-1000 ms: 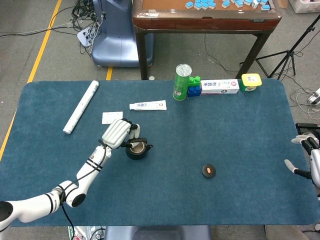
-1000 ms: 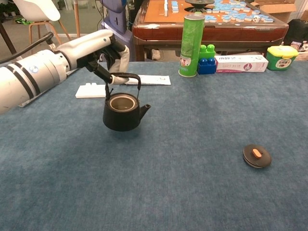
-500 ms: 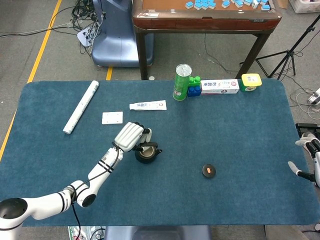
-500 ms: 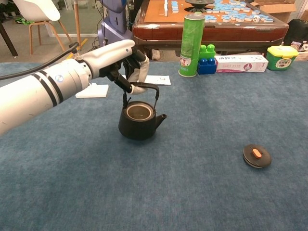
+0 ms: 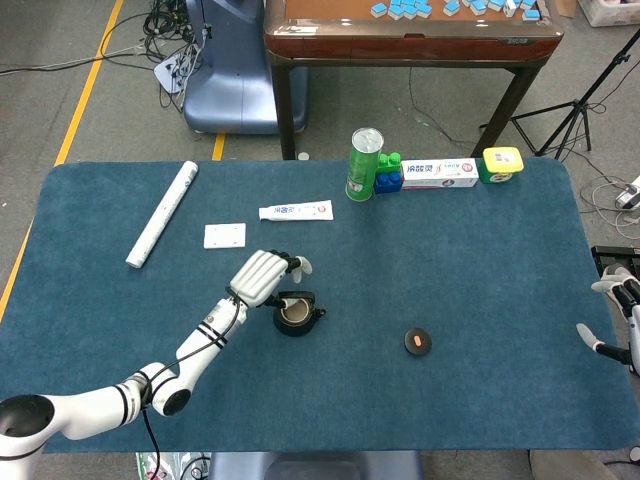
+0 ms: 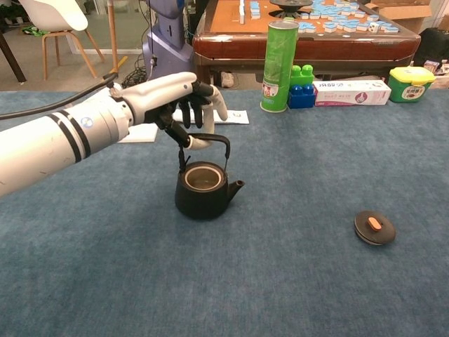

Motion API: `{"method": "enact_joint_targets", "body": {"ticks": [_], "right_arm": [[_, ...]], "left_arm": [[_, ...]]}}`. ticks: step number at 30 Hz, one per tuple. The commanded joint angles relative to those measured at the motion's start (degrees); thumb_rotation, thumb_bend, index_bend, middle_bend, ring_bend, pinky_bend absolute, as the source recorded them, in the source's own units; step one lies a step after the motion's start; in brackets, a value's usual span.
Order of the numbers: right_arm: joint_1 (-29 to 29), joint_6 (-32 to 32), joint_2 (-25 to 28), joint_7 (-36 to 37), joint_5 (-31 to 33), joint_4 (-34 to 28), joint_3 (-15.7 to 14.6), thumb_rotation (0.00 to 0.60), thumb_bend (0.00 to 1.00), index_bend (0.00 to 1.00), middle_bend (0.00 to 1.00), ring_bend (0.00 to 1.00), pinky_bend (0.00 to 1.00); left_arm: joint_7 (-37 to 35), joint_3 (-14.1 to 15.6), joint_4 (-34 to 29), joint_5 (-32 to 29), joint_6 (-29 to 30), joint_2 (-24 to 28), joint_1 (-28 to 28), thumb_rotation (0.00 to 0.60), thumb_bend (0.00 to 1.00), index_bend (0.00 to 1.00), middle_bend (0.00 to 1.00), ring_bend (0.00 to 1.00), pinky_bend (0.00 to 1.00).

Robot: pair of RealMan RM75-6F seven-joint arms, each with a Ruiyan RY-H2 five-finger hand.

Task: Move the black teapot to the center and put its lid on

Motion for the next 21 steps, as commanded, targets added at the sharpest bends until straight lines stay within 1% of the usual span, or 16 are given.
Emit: {"method": "enact_joint_targets", "body": {"ticks": [1,3,9,14,16,21], "right_arm": [[-0.06,0.09,0.01,-0.02,-0.03,-0.03,0.02,0.6,0.22,0.35,0.3,0.1,0.12],[-0.16,0.23,0.02,0.01,-0.11,-0.08,0.0,0.6,0.22,0.35,0.3,0.1,0.12],[-0.25,0.23,0.05,0.11,-0.22,-0.08,-0.01,0.6,0.22,0.35,0.3,0.1,0.12],[-0.24,0.27,0.07,0.13,-0.34,-0.12,0.07,0.6,0.22,0.35,0.3,0.1,0.12],[-0.24,0.25,0.08,0.2,-0.34,-0.13,0.1,0.6,0.22,0.35,0.3,0.1,0.12],[-0.06,-0.02,0.12,0.09,-0.67,-0.22,0.03,0.6,0.22,0.35,0.3,0.1,0.12]], "left_arm": [[0.83,0.29,-0.86,-0.72,-0.89,0.6,0.04,0.6,0.25,0.26,0.37,0.32,0.36],[1.85,0.42,-1.5,-1.27,-1.15,0.83,0.14,0.6,0.25,0.23,0.32,0.29,0.34],[3.35,0.63,-2.68,-2.51,-1.38,1.16,0.54,0.6,0.24,0.18,0.26,0.26,0.34],[3.94,0.8,-4.21,-2.9,-1.44,2.23,0.89,0.6,0.22,0.08,0.17,0.19,0.31],[3.85,0.73,-5.3,-3.23,-1.26,3.12,1.3,0.6,0.22,0.05,0.15,0.18,0.3],[2.85,0.79,-8.02,-3.39,0.32,6.05,3.08,0.6,0.22,0.05,0.14,0.17,0.29]]}}
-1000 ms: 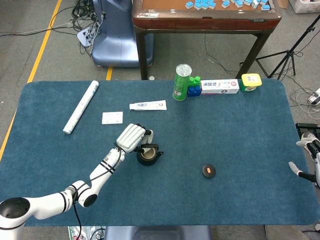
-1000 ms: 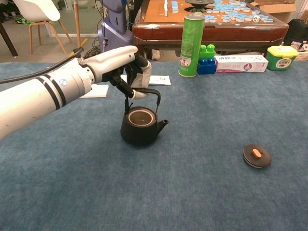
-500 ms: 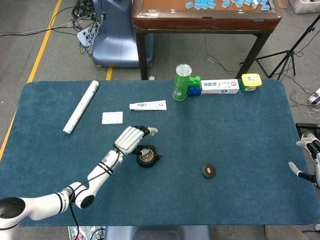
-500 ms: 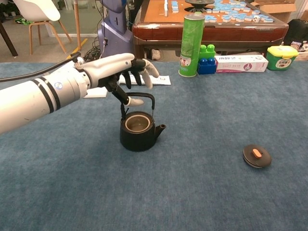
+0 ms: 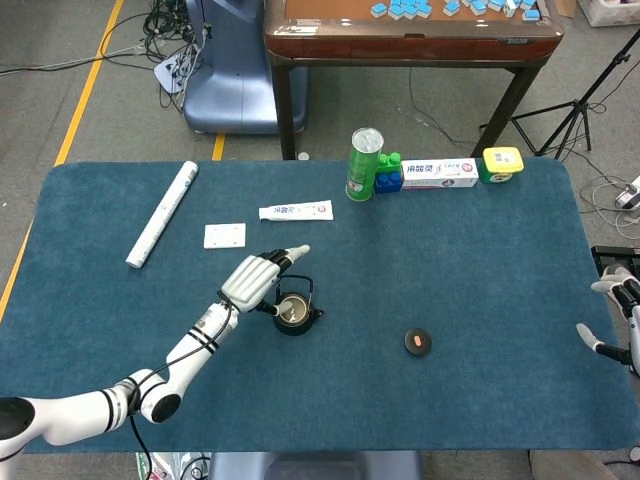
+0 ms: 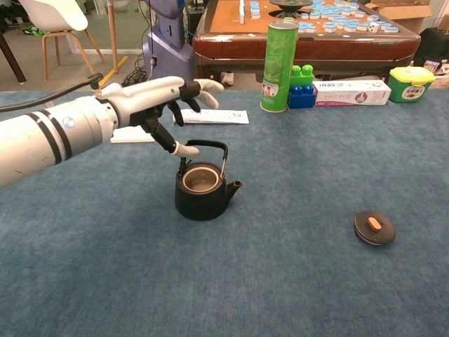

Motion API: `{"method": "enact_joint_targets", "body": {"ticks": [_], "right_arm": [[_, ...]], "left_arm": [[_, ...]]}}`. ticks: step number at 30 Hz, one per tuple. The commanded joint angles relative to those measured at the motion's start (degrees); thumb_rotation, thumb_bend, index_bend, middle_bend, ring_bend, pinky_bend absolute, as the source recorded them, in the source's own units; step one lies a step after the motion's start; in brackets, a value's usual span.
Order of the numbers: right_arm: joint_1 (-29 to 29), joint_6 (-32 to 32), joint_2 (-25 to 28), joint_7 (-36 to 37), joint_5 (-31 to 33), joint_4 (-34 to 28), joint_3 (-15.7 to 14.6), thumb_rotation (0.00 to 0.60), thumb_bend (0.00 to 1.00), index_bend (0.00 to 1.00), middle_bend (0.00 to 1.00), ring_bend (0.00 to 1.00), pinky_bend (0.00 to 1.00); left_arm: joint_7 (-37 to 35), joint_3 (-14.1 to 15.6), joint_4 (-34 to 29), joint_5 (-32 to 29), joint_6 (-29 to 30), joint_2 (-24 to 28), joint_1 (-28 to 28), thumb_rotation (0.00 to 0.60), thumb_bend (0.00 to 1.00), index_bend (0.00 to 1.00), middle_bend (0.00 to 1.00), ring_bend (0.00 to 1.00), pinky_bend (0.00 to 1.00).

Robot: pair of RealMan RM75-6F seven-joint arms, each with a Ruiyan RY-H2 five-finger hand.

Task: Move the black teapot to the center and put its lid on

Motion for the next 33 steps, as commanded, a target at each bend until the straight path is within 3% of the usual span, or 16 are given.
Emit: {"method": "enact_joint_targets", "body": {"ticks": [1,16,24,33], "right_arm": [[0.18,-0.17,0.02,-0.13,-0.22,-0.07,-0.01,0.6,0.22,0.35,0.3,0.1,0.12],[3.16,-3.93,0.38,-1.27,-2.84,-1.09,-0.4,0.6,0.22,0.35,0.3,0.1,0.12],[6.98,-8.59,0.93,-1.78,-7.08,-2.64,-1.25,0.6,0.22,0.35,0.3,0.1,0.12],[13.6,-17.4,0.33,-3.39,-11.43,-5.23,-2.35,0.6,0.2,0.35,0.3,0.1,0.12]], "left_arm": [[-0.81,0.04,-1.61,-0.04,1.43,1.93,1.4,0.6,0.22,0.05,0.14,0.17,0.29],[-2.63,0.86,-9.0,-2.39,11.2,14.85,12.26,0.6,0.22,0.06,0.14,0.17,0.29],[-2.15,3.98,-12.61,-3.44,15.91,22.1,19.94,0.6,0.22,0.07,0.15,0.17,0.29],[0.14,7.99,-14.69,-1.83,21.86,25.6,27.39,0.6,0.22,0.07,0.15,0.17,0.29]]}}
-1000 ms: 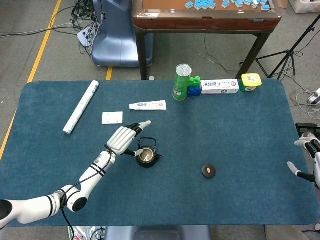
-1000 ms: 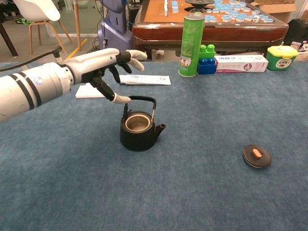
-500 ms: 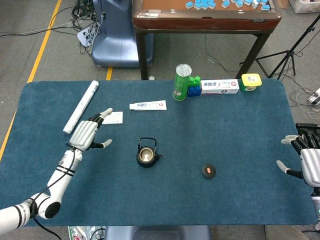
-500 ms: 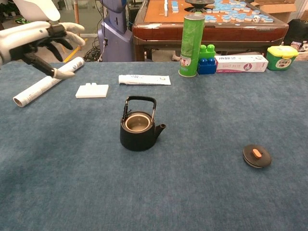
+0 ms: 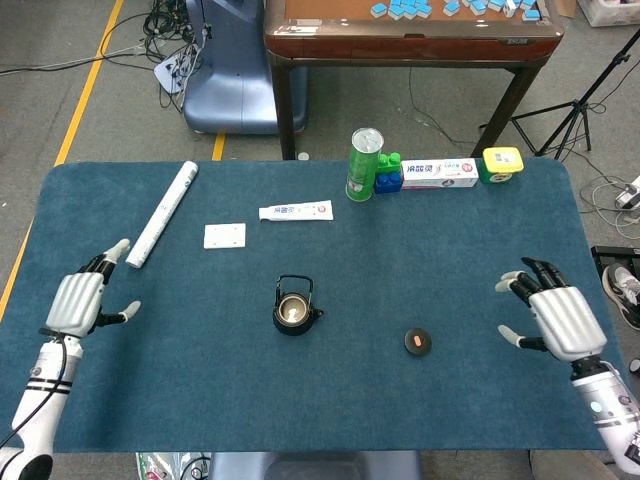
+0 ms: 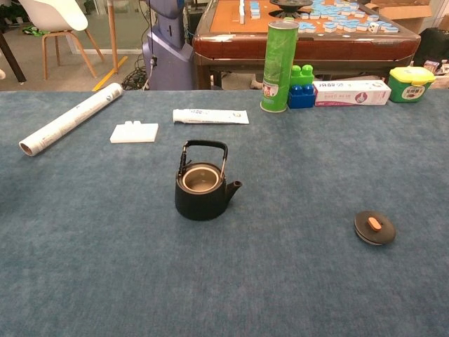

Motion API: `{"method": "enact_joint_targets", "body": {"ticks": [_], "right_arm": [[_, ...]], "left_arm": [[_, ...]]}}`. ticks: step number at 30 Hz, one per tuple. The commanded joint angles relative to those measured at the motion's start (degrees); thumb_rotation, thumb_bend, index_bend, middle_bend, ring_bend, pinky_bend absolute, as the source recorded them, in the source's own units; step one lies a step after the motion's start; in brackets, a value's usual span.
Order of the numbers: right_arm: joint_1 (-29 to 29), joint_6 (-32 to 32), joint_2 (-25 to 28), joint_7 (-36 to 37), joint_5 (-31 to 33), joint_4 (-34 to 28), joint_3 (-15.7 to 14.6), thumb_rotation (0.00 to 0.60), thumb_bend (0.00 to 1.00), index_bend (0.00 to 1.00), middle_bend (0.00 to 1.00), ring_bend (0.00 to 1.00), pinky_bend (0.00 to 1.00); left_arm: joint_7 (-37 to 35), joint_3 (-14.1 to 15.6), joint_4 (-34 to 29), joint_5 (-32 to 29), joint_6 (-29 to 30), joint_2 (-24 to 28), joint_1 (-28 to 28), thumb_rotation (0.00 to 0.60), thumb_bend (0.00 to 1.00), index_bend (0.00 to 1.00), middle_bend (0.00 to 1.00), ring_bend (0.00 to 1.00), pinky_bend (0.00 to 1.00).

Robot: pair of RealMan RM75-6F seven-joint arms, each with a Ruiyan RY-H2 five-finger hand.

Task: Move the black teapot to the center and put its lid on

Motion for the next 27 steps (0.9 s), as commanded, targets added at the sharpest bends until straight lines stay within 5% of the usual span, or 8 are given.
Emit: {"method": "enact_joint_targets", "body": {"ticks": [1,15,27], "right_arm": [[3.32,-4.09,-0.57,-1.19,-1.75,-1.35,-0.44,0.6,0.18,0.35,0.29,0.1,0.12],[14.95,-18.67,-9.05,-8.43,-1.7,-2.33,-0.58,0.6,0.12,0.35,0.23,0.02,0.12],[17.88,-23.17,-14.33,-15.96,4.29,2.11,-2.5,0.6,0.03,0.35,0.21,0.0,0.12]], "left_arm": [[0.6,1.32,-0.75,0.7,1.66,1.25,2.26,0.6,0.22,0.07,0.15,0.17,0.29],[0.45,3.78,-3.09,4.52,7.02,4.05,8.97,0.6,0.22,0.07,0.15,0.17,0.27],[-0.18,3.48,-4.23,5.33,7.33,4.49,11.17,0.6,0.22,0.07,0.15,0.17,0.26]]}}
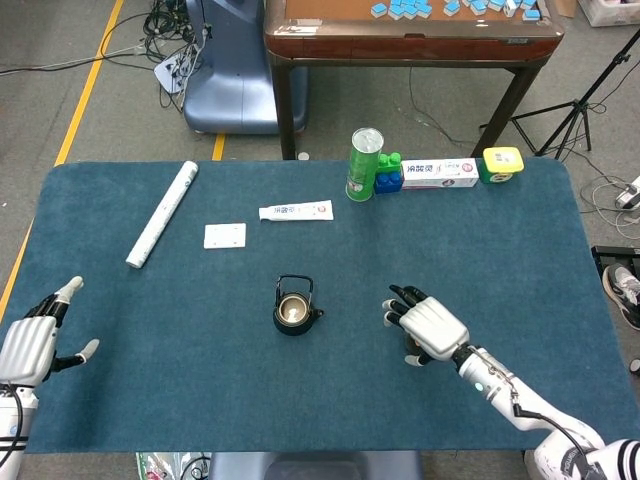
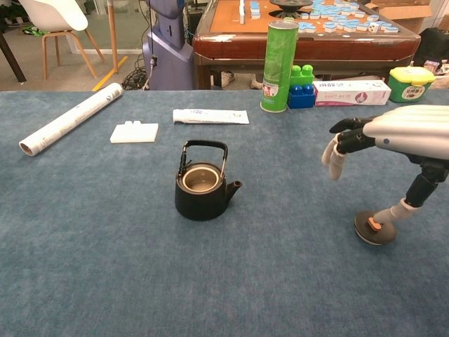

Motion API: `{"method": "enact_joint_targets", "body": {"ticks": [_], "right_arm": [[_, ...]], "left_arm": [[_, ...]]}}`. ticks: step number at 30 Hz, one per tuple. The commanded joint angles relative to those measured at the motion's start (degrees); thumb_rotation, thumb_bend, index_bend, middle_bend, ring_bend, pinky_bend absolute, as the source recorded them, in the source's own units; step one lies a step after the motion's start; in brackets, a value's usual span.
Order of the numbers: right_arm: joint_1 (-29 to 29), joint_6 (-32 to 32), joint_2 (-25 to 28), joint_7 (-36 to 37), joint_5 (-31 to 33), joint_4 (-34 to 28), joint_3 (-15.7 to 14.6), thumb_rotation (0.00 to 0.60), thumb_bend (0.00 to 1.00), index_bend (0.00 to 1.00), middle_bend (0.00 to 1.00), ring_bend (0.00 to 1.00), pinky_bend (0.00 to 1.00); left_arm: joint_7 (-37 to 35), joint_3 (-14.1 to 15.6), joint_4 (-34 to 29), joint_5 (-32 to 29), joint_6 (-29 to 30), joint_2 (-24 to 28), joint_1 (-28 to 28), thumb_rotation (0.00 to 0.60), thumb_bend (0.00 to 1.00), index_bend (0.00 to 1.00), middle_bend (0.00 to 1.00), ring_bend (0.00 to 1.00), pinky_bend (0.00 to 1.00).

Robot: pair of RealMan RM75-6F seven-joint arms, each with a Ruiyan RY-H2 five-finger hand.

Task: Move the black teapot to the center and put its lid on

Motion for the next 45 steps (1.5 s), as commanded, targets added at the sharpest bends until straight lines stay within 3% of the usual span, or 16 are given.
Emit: {"method": "enact_joint_targets", "body": {"ticks": [1,9,26,45], "right_arm": [[0.27,-0.59,-0.8,-1.73,1.24,1.35,-1.0,0.6,0.03,0.35,0.2,0.0,0.11],[0.26,-0.52,-2.78,-3.55,1.94,5.13,-3.25,0.6,0.03,0.35,0.17,0.0,0.0],[-0.43,2.61,-6.5,-4.57,0.57,12.46,-5.46,0.6,0.07,0.35,0.14,0.0,0.0],[0.88,1.09,-8.09,-7.94,3.08,13.84,-5.8,0.6,0.07,0.35,0.13,0.0,0.0]], "left_arm": [[-0.1,-0.17,-0.13,-0.13,-0.24,-0.06,0.17,0.6,0.22,0.07,0.15,0.17,0.26],[0.03,-0.75,-0.62,-0.01,-1.19,-0.56,0.42,0.6,0.22,0.07,0.15,0.17,0.26],[0.04,-1.86,-1.82,-0.27,-2.31,-0.61,1.02,0.6,0.22,0.07,0.15,0.17,0.26],[-0.22,-2.44,-2.03,-0.06,-2.76,-0.53,1.63,0.6,0.22,0.07,0.15,0.17,0.26]]}}
